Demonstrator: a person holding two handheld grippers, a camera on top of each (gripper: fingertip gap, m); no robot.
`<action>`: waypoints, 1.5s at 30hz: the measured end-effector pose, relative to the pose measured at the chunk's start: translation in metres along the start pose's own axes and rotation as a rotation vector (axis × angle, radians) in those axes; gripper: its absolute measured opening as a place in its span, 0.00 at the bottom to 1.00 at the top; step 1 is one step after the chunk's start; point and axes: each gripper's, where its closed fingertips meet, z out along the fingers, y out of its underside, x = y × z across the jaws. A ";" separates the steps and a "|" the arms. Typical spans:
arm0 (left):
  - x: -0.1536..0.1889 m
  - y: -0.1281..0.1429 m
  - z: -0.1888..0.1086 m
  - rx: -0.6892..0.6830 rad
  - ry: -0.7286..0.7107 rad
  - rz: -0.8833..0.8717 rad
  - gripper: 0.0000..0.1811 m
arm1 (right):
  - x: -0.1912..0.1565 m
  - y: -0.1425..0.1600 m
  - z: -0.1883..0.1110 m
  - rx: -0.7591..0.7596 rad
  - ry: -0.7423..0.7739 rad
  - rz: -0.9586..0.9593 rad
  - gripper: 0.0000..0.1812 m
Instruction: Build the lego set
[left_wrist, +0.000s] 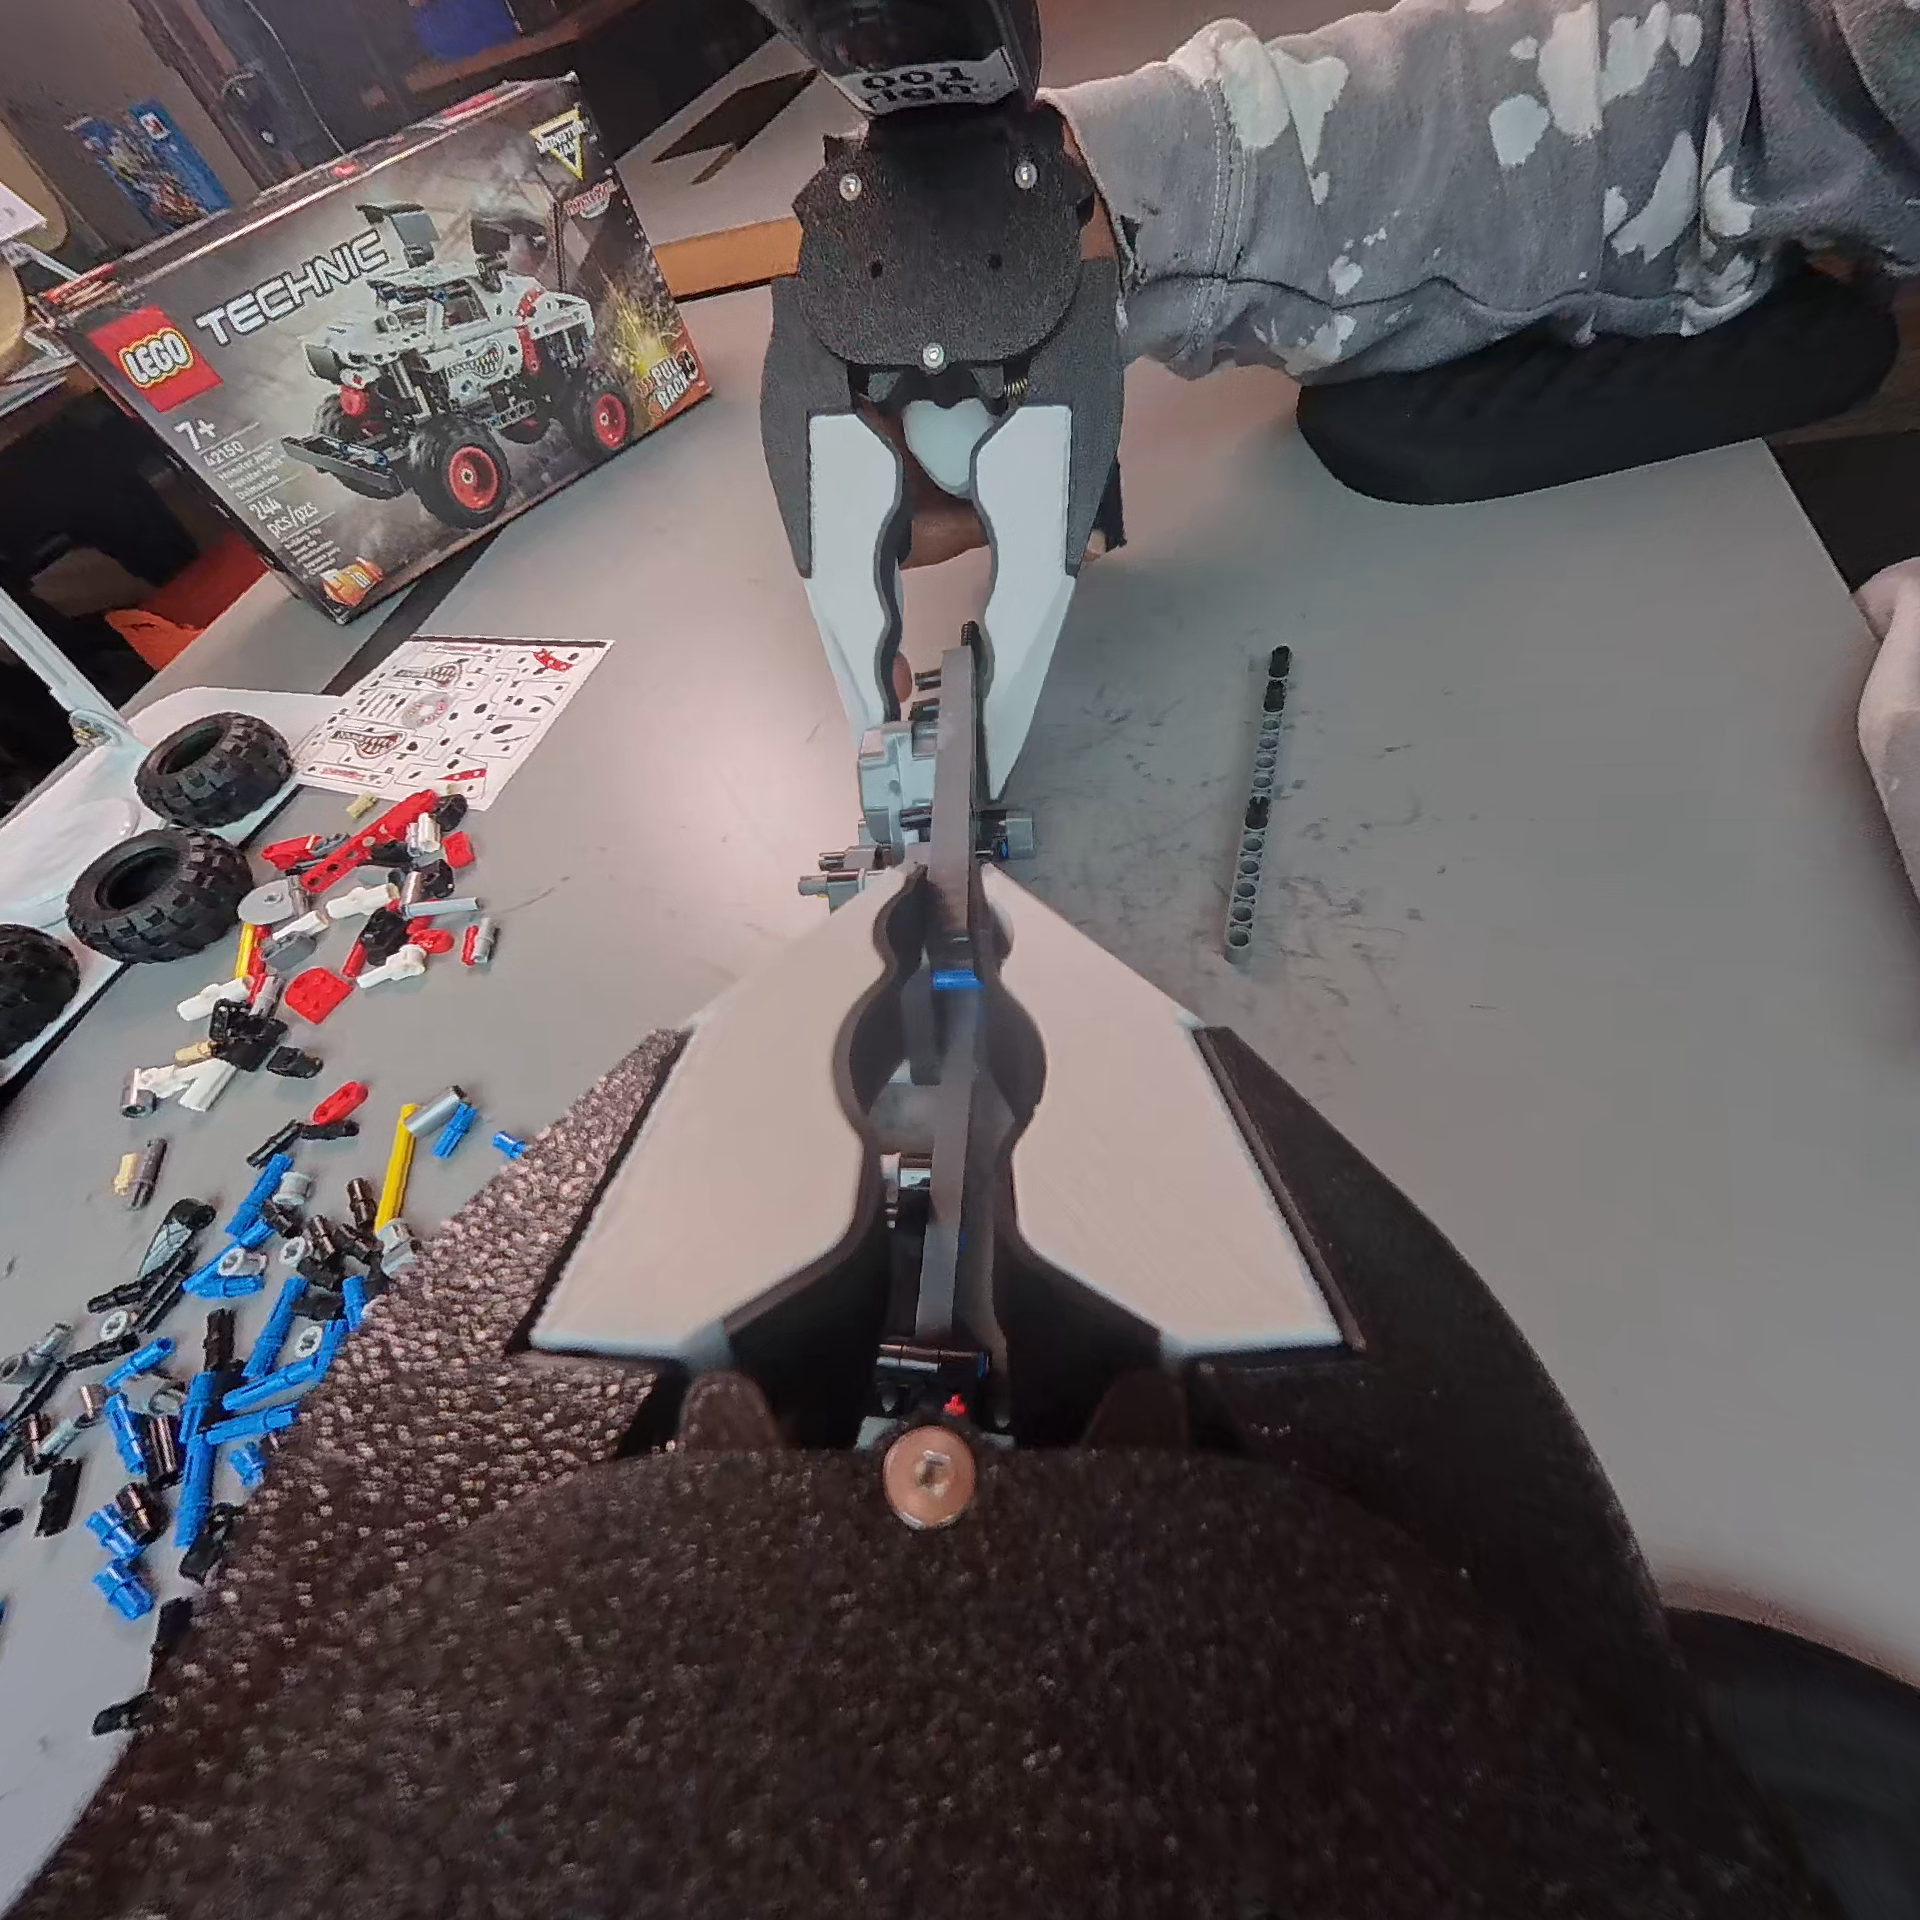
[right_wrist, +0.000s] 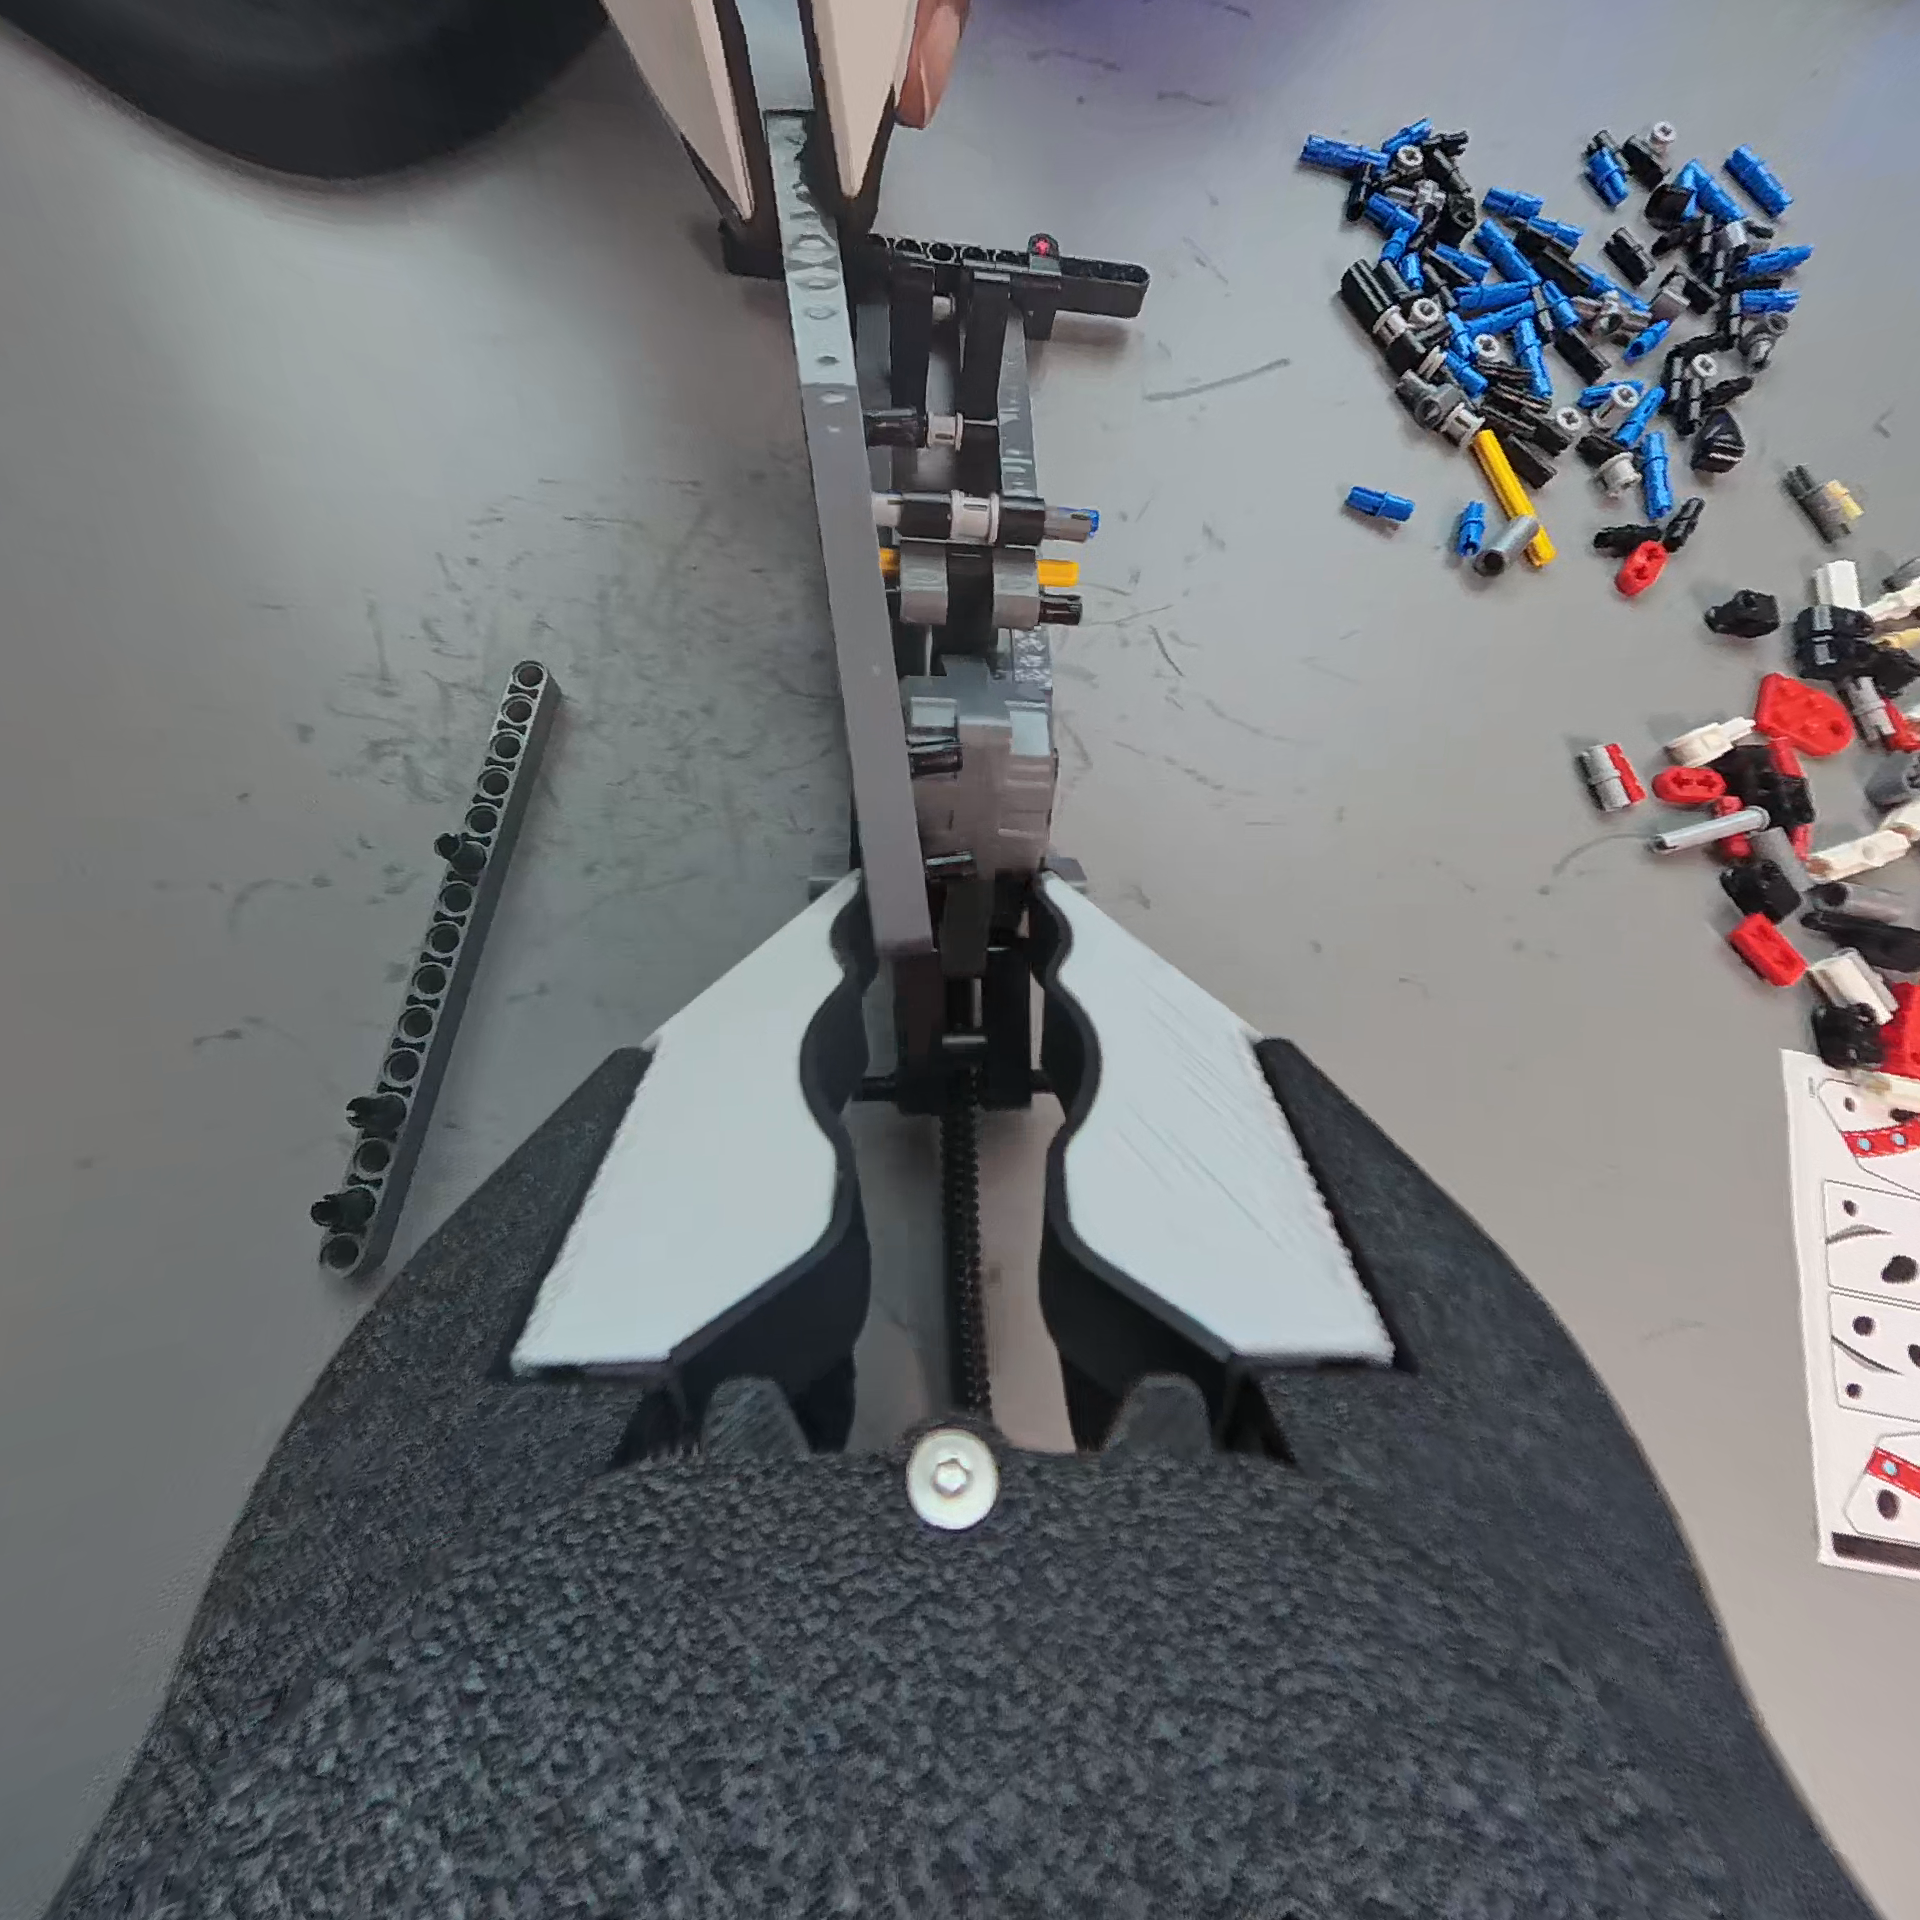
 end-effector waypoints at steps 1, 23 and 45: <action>0.000 0.000 0.000 0.001 -0.001 -0.001 0.05 | 0.000 0.002 -0.001 -0.005 -0.006 0.002 0.14; 0.001 0.011 0.009 -0.033 0.002 -0.025 0.05 | -0.001 0.012 -0.011 -0.001 -0.021 0.052 0.14; 0.004 0.009 0.013 -0.035 -0.011 0.005 0.05 | -0.003 0.015 -0.010 0.011 -0.044 0.096 0.14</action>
